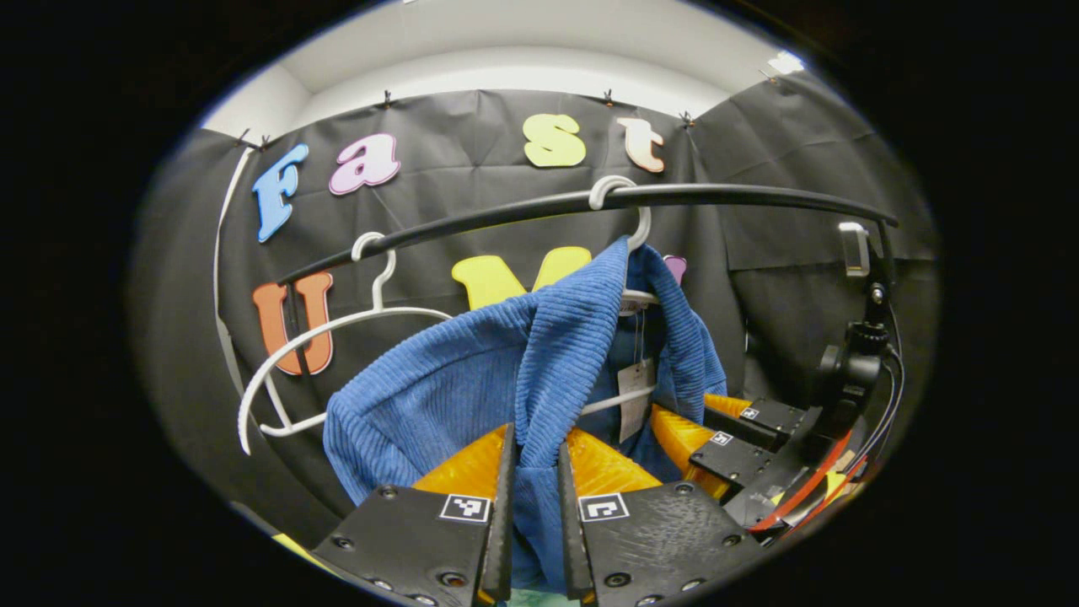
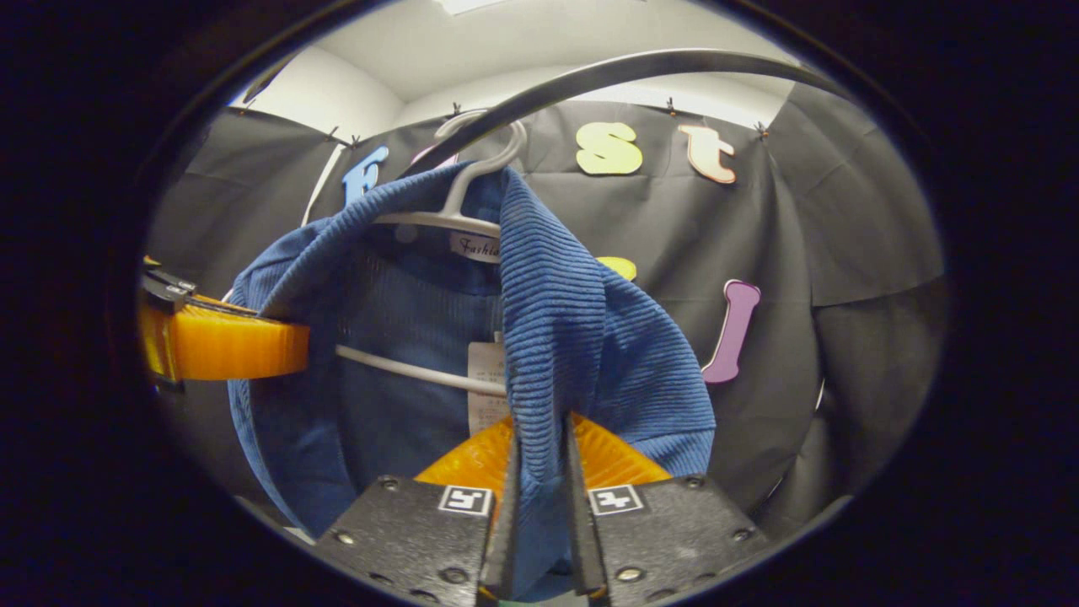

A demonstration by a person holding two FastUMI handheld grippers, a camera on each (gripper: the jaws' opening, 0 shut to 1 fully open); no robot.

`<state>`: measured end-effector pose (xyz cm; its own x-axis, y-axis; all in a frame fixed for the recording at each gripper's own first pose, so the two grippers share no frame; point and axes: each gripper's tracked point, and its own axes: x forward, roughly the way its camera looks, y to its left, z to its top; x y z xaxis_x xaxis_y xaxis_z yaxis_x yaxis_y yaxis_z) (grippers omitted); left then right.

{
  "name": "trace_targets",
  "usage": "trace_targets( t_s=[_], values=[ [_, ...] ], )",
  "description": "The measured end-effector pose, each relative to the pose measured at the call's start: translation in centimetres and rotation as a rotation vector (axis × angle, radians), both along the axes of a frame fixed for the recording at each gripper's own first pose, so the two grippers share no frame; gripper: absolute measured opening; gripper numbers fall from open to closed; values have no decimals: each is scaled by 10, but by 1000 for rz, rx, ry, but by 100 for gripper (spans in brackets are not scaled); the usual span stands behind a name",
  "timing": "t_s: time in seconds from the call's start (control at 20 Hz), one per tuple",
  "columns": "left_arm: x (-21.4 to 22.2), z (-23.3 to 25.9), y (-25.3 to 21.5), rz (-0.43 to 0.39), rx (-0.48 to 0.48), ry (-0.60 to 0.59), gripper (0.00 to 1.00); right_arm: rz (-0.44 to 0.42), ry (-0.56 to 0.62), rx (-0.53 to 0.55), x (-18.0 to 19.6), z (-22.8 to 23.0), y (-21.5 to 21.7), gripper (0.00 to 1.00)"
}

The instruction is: Grasp the clothes on the hanger with both hands and then place them into the laundry hamper below.

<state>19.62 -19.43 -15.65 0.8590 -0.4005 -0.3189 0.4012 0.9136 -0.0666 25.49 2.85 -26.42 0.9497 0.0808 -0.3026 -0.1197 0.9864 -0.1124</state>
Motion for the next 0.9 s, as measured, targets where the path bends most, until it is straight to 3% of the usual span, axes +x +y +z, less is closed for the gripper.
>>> trace_targets(
  t_s=[0.1, 0.2, 0.3, 0.45, 0.5, 0.7, 0.75, 0.85, 0.9],
  values=[
    [0, -4, 0, 16, -12, 7, 29, 22, 17, 19, -4, 5, 4, 14],
    [4, -10, -3, 23, -19, 14, 24, 36, 26, 52, -18, 7, 12, 10],
    [3, -21, -8, 25, -18, 31, 33, 54, 33, 50, -23, 13, 11, 8],
    [6, -39, -8, 59, 14, 40, 63, 100, 40, 65, -34, 19, 14, 8],
    [11, -41, -7, 80, 20, 23, 68, 114, 44, 71, -36, 22, 13, 8],
    [24, -44, -2, 166, 19, -11, 68, 144, 47, 85, -47, 33, 8, 8],
    [26, -41, 4, 194, 26, -24, 49, 140, 47, 78, -48, 36, 4, 8],
    [21, -32, 6, 175, 26, -41, 10, 122, 23, 38, -49, 46, -4, 8],
    [24, -29, 15, 187, 34, -54, 12, 101, 1, 4, -49, 52, -12, 8]
  ],
)
